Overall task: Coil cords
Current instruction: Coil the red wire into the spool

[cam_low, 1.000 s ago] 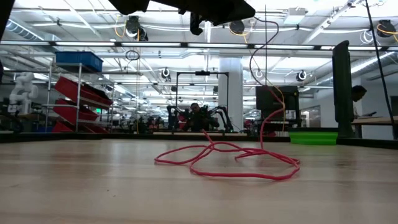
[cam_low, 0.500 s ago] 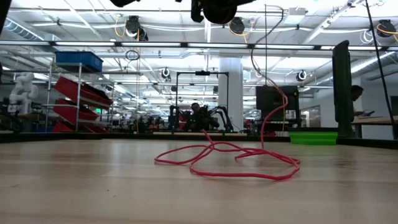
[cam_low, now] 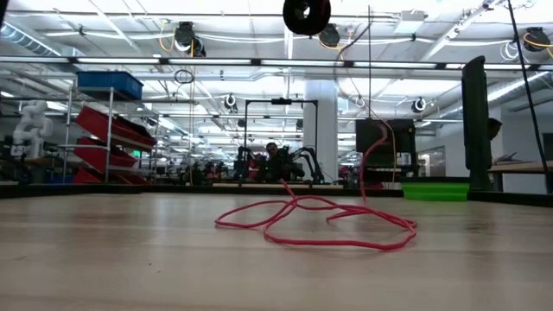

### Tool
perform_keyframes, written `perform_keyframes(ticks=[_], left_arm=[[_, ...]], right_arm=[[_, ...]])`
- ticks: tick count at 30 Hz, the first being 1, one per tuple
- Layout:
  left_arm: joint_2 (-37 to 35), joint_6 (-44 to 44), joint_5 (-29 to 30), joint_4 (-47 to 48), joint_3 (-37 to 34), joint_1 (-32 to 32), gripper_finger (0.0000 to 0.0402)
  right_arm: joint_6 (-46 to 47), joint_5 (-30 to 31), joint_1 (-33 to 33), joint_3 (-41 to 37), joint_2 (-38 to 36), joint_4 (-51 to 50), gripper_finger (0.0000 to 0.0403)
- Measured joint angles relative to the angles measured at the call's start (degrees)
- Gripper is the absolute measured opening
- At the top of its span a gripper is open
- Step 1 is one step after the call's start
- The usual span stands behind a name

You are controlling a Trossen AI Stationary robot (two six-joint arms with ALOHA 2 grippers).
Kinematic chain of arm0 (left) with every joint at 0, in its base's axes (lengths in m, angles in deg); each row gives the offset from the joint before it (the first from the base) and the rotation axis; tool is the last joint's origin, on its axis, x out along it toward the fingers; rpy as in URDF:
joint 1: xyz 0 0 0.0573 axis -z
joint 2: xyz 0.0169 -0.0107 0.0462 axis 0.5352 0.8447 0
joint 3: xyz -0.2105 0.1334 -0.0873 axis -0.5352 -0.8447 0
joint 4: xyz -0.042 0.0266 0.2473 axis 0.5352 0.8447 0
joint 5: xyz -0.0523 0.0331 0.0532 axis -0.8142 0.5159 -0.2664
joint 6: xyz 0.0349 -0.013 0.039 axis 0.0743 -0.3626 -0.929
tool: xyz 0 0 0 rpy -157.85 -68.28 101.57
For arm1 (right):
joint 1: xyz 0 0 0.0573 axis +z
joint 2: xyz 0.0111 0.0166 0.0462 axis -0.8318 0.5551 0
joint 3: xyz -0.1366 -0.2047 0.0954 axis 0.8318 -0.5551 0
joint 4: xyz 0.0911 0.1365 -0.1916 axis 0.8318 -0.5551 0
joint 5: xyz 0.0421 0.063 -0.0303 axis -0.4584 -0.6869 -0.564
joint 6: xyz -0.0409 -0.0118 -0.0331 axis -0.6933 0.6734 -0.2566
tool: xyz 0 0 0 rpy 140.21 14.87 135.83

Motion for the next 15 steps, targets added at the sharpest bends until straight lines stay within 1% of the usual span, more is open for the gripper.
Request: perform_keyframes(ticks=[6,11,15], left_arm=[[0.0,-12.2,13.5,-0.1,1.5,2.8,0.0001],[0.0,-18.9,20.6,-0.1,2.2,4.4,0.0001],[-0.1,-22.2,24.3,-0.2,2.3,5.3,0.0001]], right_arm=[[0.0,-3.3,0.0,0.0,-0.2,-0.1,0.0000],[0.8,-8.7,0.0,0.0,-1.5,-1.1,0.0000],[4.2,-11.2,0.0,0.0,-3.0,-4.2,0.0000]])
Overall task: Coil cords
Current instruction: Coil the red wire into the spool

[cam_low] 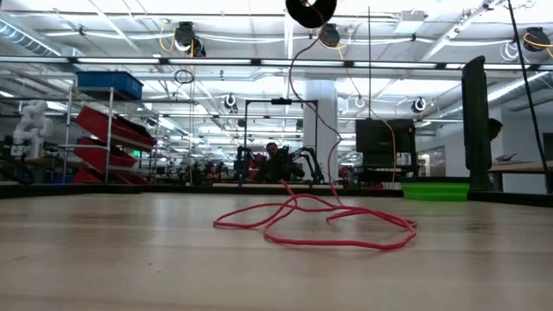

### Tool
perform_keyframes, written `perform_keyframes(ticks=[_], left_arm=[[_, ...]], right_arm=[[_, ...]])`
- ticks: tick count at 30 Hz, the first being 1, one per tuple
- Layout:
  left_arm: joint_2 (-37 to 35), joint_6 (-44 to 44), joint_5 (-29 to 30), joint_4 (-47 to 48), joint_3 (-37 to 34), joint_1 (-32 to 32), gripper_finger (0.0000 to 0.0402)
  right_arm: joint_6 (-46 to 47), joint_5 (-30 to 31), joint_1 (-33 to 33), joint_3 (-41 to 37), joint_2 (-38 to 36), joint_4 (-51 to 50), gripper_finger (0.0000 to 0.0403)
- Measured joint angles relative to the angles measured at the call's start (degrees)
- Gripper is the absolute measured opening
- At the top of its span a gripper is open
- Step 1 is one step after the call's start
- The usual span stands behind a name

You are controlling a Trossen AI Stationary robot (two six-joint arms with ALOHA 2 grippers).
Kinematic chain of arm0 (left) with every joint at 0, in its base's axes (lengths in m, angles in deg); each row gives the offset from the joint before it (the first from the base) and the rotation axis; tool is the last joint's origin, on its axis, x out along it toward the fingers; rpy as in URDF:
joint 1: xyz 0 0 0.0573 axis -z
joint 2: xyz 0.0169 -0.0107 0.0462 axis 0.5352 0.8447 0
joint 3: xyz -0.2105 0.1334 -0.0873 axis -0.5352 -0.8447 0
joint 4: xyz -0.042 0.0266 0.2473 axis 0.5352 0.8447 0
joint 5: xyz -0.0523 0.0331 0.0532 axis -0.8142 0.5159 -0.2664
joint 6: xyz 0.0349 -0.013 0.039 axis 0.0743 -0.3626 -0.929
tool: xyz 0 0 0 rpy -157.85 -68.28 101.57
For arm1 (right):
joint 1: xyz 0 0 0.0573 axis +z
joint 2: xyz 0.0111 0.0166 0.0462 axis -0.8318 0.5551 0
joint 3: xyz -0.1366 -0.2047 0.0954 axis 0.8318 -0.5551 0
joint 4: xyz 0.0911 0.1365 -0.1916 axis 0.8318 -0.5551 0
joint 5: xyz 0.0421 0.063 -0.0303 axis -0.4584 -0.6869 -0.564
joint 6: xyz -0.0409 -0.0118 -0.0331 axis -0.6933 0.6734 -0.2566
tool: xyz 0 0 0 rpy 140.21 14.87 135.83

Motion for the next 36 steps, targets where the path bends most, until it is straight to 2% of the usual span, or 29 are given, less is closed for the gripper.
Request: perform_keyframes(ticks=[8,12,18,29,32,36], left_arm=[[0.0,-1.9,3.0,0.0,0.0,0.4,0.0001],[0.0,-2.0,3.0,0.9,0.0,0.4,0.0001],[0.0,-1.5,3.3,7.3,0.0,0.4,0.0001],[0.0,0.0,5.1,11.3,0.0,4.2,0.0004],[0.0,0.0,3.1,12.7,0.0,5.9,0.0025],[0.0,0.0,2.3,12.8,0.0,7.6,0.0078]], right_arm=[[6.1,-3.8,0.1,0.0,-2.1,-9.2,0.0000],[6.5,-8.0,0.4,0.0,-2.5,-9.4,0.0000],[5.2,-11.8,2.2,0.0,-3.0,-7.4,0.0000],[-0.4,-10.1,9.0,0.0,-6.9,-1.7,0.0000],[-1.7,-8.3,10.5,0.0,-6.9,-0.1,0.0000],[-3.5,-8.2,11.1,0.0,-7.0,2.9,0.0000]])
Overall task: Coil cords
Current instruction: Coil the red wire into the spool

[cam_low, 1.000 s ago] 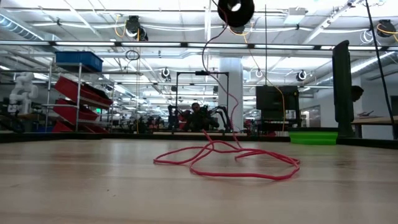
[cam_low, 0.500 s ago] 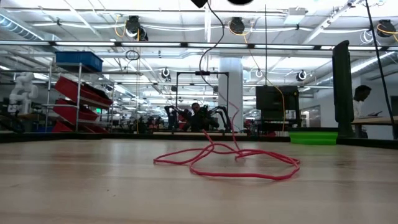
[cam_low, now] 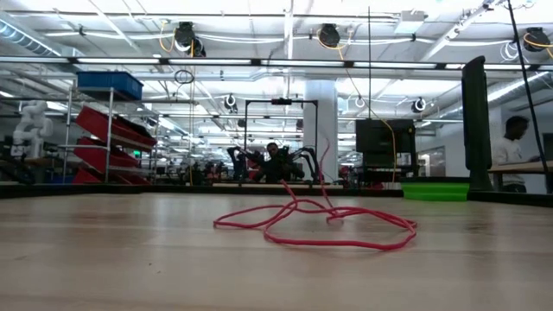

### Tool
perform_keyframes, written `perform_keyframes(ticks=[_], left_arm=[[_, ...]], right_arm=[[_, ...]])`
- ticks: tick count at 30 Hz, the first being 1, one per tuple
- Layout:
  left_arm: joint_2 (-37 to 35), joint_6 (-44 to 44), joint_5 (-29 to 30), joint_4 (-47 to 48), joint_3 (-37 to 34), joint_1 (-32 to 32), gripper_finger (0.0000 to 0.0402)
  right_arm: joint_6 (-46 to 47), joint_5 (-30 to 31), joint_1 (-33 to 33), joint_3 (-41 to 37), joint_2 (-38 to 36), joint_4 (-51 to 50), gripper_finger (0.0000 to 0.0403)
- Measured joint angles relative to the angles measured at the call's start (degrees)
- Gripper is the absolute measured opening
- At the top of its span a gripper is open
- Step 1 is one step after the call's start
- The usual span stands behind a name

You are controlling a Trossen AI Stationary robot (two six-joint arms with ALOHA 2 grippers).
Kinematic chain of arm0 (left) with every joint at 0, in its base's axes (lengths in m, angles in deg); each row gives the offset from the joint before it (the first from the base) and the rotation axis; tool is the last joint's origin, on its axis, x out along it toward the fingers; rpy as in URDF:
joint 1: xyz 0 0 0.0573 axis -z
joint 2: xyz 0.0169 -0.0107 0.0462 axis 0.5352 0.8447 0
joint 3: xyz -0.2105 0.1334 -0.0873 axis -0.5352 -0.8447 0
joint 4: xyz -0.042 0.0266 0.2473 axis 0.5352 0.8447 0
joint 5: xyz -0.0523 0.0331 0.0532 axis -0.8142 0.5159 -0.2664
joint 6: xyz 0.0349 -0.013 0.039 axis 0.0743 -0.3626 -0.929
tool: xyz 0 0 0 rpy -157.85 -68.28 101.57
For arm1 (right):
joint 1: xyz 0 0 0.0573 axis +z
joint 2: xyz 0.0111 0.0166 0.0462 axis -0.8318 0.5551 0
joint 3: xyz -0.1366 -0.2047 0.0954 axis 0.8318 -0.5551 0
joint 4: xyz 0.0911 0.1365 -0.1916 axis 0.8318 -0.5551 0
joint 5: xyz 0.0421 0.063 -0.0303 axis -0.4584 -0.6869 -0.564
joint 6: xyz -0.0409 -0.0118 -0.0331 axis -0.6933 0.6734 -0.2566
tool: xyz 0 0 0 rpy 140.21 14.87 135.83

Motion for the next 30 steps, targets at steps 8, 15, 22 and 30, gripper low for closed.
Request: perform_keyframes(ticks=[8,15,22,30], left_arm=[[0.0,0.2,0.6,0.0,0.0,1.1,0.0137],[0.0,7.8,1.5,3.3,0.0,1.5,0.0139],[0.0,22.5,-3.2,4.9,0.0,1.5,0.0139],[0.0,49.3,-10.4,24.0,-0.8,-0.9,0.0139]], right_arm=[[-1.0,1.1,0.0,0.0,0.0,1.4,0.0000],[-1.8,4.3,-0.1,0.0,0.0,1.4,0.0000],[-2.4,7.7,-0.1,0.0,0.0,1.4,0.0000],[-2.6,7.7,-0.1,0.0,0.0,1.4,0.0000]])
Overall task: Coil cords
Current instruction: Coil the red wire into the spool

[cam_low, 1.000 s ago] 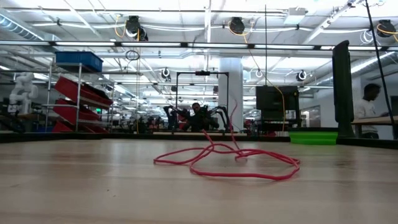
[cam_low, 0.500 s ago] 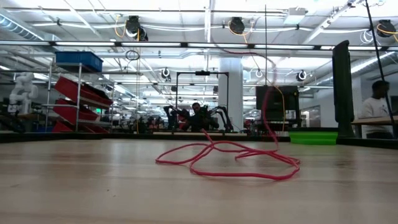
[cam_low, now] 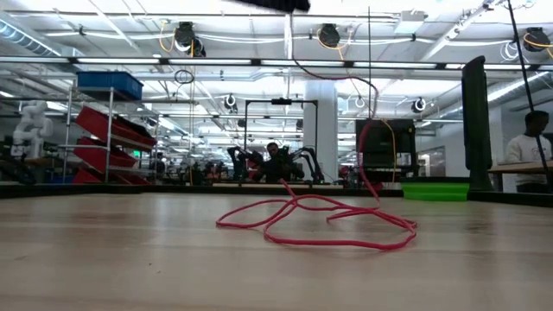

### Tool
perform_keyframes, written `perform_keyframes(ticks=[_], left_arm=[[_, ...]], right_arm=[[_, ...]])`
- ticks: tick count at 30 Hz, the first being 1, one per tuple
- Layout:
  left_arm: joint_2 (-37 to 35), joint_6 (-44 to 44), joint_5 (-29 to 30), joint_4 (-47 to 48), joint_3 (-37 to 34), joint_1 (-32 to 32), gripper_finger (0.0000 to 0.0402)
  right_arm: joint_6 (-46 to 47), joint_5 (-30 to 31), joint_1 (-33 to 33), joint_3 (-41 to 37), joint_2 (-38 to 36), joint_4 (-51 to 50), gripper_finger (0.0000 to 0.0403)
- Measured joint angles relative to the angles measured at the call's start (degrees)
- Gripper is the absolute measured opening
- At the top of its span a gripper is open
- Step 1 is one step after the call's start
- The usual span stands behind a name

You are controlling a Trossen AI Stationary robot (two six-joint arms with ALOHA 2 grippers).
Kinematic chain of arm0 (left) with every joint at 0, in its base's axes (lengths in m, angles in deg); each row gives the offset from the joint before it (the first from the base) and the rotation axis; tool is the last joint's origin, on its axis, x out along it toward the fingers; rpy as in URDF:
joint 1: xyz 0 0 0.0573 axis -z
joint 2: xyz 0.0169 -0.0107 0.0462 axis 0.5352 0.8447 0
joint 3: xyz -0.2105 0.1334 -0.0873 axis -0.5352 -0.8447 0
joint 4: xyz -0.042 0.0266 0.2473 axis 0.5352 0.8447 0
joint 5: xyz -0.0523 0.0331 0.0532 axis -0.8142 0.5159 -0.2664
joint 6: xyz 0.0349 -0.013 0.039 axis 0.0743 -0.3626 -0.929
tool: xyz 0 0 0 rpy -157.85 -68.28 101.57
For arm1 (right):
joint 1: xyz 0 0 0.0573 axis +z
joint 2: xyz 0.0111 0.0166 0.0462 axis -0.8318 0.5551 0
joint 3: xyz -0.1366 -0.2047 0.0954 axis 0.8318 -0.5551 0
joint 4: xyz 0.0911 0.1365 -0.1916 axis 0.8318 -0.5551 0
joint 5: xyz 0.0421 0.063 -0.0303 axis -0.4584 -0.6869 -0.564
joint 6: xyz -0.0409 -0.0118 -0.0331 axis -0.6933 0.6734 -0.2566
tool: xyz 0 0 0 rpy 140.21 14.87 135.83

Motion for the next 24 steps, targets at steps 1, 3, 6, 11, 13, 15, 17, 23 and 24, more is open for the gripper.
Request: perform_keyframes(ticks=[1,3,6,11,13,15,17,23,24], left_arm=[[0.0,0.9,0.0,0.1,-0.5,-0.3,0.0139],[0.0,1.7,-0.1,-1.3,-1.3,-0.7,0.0139],[0.0,1.8,-0.1,-4.4,-2.8,-1.3,0.0139],[0.0,2.9,-0.1,-4.9,-4.2,-2.3,0.0139],[0.0,3.2,-0.1,-4.9,-4.6,-2.3,0.0139],[0.0,3.1,-0.1,-4.8,-4.8,-2.3,0.0139],[0.0,3.1,-0.1,-4.8,-4.9,-2.3,0.0139],[0.0,2.8,-0.1,-4.8,-4.9,-2.4,0.0139],[0.0,2.8,-0.1,-4.8,-4.9,-2.4,0.0139]], right_arm=[[0.0,0.0,0.0,0.0,0.0,0.0,0.0000],[0.0,0.0,0.0,0.0,0.0,0.0,0.0000],[-0.2,0.0,0.0,0.0,0.0,0.0,0.0000],[-0.5,2.7,0.0,0.0,0.0,-0.5,0.0000],[-0.3,3.9,0.0,0.0,0.0,-1.3,0.0000],[0.3,5.4,0.0,0.0,0.0,-2.0,0.0000],[0.6,5.8,0.0,0.0,0.0,-2.6,0.0000],[0.6,6.0,0.0,0.0,0.0,-2.7,0.0000],[0.6,6.0,0.0,0.0,0.0,-2.7,0.0000]])
